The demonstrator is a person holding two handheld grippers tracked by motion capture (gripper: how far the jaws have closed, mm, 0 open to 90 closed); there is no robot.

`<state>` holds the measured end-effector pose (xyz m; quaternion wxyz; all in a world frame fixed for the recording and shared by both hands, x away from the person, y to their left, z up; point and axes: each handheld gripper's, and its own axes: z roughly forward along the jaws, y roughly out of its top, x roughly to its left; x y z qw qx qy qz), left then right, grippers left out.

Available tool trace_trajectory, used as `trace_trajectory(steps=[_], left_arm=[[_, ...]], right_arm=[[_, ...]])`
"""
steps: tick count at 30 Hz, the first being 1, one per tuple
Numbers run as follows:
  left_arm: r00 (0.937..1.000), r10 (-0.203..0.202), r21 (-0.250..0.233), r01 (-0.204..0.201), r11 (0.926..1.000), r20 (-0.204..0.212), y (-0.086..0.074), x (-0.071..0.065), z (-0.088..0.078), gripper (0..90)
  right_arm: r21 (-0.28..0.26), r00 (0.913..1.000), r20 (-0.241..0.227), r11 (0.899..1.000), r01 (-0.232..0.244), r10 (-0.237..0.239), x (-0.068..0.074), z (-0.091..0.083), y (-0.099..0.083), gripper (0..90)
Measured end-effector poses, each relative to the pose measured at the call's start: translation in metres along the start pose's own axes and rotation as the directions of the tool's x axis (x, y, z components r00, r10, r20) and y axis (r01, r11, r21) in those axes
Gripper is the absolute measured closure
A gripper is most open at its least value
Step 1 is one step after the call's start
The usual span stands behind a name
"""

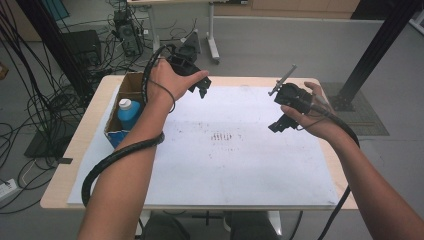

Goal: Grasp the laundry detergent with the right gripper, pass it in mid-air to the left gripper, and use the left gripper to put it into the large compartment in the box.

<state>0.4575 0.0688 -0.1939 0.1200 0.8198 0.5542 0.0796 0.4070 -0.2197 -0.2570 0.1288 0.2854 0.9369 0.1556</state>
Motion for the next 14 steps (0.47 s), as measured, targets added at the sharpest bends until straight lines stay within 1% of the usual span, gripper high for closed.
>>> trace_trajectory(steps=[3, 8, 10, 13, 14], left_arm=[[1.0, 0.001, 0.005, -0.001, 1.0, -0.002, -0.0008, 0.0008, 0.0015, 7.2], [0.9999, -0.01, 0.005, 0.01, 0.9999, -0.001, -0.0023, 0.0019, 0.0023, 7.3], [1.0, -0.009, 0.004, 0.009, 1.0, -0.002, -0.0029, 0.0018, 0.002, 7.4], [0.9999, -0.011, -0.007, 0.011, 0.9999, -0.003, -0.0044, 0.0014, 0.0009, 7.4], [0.9999, -0.015, -0.012, 0.015, 0.9998, 0.007, -0.0049, 0.0016, 0.0006, 7.5]], right_arm=[[0.003, 1.0, -0.003, 1.0, -0.001, 0.001, 0.0005, 0.0008, 0.0004, 5.3], [0.001, 1.0, -0.001, 1.0, -0.001, 0.001, 0.0007, 0.0004, 0.0002, 5.2], [-0.001, 1.0, 0.001, 1.0, 0.0, 0.0, 0.0013, -0.0001, 0.0002, 5.2], [-0.005, 1.0, 0.0, 1.0, -0.001, 0.001, 0.0019, -0.0002, -0.0002, 5.2], [-0.005, 1.0, 0.001, 1.0, -0.001, 0.001, 0.0022, -0.0004, -0.0004, 5.2]])
